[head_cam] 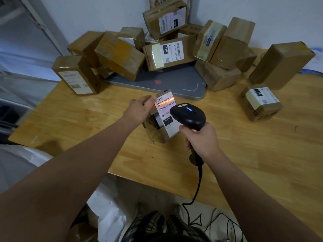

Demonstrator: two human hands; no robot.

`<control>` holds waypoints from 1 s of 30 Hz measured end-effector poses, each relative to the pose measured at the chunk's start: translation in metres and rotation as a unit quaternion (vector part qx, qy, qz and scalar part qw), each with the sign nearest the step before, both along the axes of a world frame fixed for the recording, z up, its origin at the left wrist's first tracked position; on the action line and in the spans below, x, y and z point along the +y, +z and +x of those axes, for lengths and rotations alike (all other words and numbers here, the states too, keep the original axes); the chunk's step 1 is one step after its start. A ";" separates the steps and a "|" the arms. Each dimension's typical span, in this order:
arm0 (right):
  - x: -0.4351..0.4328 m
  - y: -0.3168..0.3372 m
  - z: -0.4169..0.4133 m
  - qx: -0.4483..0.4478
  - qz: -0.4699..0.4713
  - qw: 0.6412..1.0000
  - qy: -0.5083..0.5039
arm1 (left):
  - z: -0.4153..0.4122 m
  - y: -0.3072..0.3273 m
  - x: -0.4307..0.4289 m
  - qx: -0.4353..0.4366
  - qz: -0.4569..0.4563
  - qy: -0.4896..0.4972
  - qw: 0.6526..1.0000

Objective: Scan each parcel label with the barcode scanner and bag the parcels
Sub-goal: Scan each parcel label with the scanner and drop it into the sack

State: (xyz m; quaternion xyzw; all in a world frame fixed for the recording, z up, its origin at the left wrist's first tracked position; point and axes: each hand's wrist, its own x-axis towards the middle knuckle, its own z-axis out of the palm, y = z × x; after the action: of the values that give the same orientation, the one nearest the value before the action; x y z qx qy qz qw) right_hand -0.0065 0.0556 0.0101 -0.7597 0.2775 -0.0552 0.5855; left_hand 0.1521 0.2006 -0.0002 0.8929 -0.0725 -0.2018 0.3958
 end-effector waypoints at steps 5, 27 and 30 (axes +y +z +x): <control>0.011 -0.005 -0.012 -0.023 0.033 0.999 0.004 | -0.024 0.003 0.012 0.022 0.017 -0.024 0.999; 0.305 -0.065 -0.084 -0.008 0.111 0.986 0.124 | -0.212 -0.040 0.415 0.039 -0.045 0.181 0.982; 0.328 -0.081 -0.092 0.046 0.089 0.985 0.144 | -0.216 -0.085 0.434 0.061 0.104 0.180 0.976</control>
State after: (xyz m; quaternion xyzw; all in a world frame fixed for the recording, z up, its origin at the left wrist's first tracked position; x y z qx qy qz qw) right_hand -0.0980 0.3839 -0.0714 -0.7385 0.1954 0.0891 0.6391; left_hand -0.0641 0.6347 -0.0850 0.9135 0.1355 -0.1875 0.3347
